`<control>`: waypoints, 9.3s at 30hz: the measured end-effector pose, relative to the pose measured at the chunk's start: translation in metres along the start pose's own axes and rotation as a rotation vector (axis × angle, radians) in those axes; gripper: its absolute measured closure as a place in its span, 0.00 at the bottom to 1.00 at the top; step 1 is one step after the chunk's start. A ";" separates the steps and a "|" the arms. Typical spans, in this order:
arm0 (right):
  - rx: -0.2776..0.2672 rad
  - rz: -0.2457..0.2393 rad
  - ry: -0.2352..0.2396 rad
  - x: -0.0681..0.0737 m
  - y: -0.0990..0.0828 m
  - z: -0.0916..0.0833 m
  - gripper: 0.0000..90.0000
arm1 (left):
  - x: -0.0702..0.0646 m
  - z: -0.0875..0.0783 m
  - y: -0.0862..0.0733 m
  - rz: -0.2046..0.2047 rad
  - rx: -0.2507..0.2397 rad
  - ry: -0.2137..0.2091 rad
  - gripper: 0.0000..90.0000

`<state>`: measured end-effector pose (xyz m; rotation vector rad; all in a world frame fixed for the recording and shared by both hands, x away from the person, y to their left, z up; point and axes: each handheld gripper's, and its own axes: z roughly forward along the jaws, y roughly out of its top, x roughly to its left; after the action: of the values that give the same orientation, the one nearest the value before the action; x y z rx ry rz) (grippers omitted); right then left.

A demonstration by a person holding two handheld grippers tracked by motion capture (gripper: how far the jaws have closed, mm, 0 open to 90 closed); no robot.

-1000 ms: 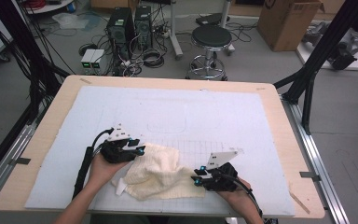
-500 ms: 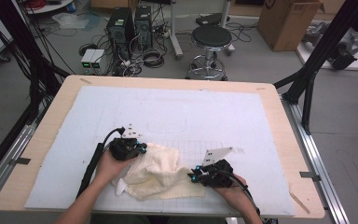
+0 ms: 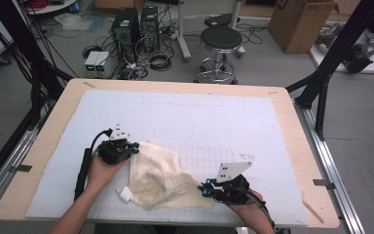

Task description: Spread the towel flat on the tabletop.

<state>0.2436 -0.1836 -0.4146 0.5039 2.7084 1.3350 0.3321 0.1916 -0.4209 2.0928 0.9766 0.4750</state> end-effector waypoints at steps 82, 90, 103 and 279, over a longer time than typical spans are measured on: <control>0.081 0.147 0.015 -0.068 0.060 0.098 0.72 | 0.015 -0.028 -0.041 -0.047 -0.087 0.033 0.96; 0.130 0.120 0.009 -0.060 0.069 0.119 0.80 | 0.014 -0.028 -0.040 -0.044 -0.091 0.025 0.96; 0.112 0.142 -0.044 -0.068 0.066 0.102 1.00 | 0.012 -0.028 -0.040 -0.037 -0.101 0.016 0.96; 0.128 0.297 -0.318 -0.101 0.012 0.036 0.95 | -0.002 -0.006 -0.025 -0.081 -0.075 -0.054 0.96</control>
<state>0.3498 -0.1822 -0.4348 1.0662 2.5323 1.0271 0.3155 0.2034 -0.4361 1.9813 0.9933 0.4054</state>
